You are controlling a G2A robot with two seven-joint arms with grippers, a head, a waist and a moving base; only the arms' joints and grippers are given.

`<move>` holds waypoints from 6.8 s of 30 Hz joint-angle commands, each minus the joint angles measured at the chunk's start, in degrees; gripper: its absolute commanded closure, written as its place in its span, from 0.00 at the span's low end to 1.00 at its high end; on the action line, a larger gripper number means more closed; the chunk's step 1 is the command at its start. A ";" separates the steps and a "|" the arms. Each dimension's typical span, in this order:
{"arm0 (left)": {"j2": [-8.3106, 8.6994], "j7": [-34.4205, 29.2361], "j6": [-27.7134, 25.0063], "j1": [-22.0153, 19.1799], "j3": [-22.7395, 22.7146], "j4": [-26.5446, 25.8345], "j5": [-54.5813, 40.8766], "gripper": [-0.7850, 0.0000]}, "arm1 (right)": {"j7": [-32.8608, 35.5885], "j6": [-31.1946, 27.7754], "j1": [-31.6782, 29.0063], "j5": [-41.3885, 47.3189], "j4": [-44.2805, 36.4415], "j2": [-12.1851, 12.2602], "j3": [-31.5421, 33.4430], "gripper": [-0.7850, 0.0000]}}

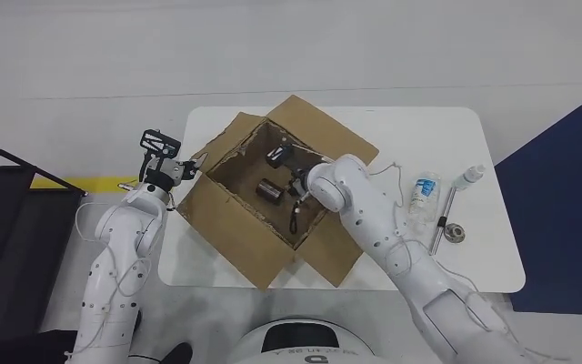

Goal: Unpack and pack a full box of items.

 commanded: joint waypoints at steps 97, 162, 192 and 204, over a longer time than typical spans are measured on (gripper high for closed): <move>0.00 0.00 0.00 0.00 0.00 0.00 0.00 0.00 | -36.66 25.39 -48.77 0.01 -53.73 2.10 38.73 1.00; 0.00 0.00 0.00 0.00 0.00 0.00 0.00 0.00 | 4.82 35.72 -36.71 -34.54 -50.70 -2.02 27.04 0.53; 0.00 0.00 0.00 0.00 0.00 0.00 0.00 0.00 | -2.04 25.98 -30.75 -26.20 -35.46 -2.87 20.79 1.00; 0.39 -0.79 4.62 -3.92 -4.19 9.88 -1.15 0.00 | -2.98 26.63 -25.83 -25.30 -30.79 -3.75 17.28 1.00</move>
